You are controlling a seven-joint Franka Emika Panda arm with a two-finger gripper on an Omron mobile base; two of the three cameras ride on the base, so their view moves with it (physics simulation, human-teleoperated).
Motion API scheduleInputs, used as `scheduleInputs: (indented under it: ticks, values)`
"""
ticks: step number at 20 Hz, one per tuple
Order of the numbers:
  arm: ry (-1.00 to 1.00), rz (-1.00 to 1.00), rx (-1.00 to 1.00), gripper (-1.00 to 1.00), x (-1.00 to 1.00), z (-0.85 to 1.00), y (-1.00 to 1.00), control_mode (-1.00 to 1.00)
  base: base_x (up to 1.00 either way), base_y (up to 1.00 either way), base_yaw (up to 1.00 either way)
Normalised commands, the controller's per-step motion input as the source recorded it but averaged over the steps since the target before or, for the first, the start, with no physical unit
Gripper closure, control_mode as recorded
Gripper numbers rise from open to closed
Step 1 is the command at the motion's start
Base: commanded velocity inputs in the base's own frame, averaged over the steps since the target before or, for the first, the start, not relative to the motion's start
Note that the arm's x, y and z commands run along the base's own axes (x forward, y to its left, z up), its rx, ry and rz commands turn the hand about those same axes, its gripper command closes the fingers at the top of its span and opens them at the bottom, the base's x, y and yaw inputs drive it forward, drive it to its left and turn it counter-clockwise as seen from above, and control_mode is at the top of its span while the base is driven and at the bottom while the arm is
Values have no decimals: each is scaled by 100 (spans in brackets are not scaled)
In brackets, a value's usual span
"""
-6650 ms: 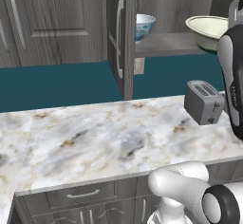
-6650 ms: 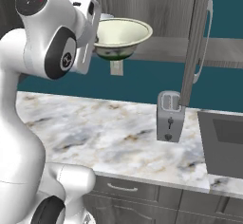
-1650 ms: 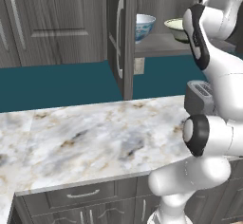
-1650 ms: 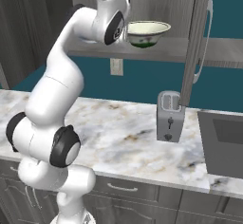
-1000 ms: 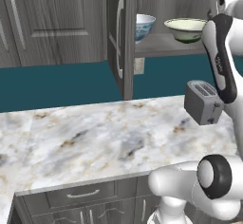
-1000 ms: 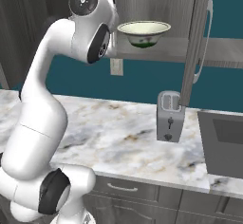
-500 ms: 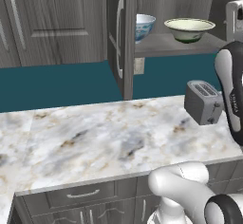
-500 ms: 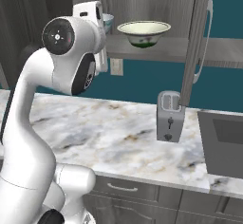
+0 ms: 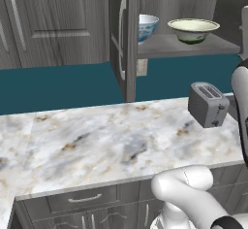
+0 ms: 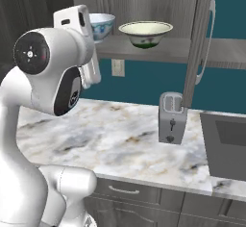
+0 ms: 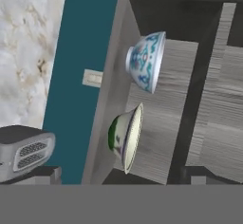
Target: Open the cabinet. Pick the bowls from the counter and place them in the cabinet. Then close the cabinet.
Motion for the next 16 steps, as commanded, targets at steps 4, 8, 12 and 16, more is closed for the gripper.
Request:
scheduleInputs:
  ticks: [4,8,12,16]
  values:
    - [-5,4,-2,-100,-84,0,0,-100,0,0,0]
    - [-2,4,-2,-100,-71,0,0,-100,0,0,0]
    - [-1,5,-2,-100,-56,0,0,-100,0,0,0]
    - [-3,6,0,-100,-49,0,0,-100,0,0,0]
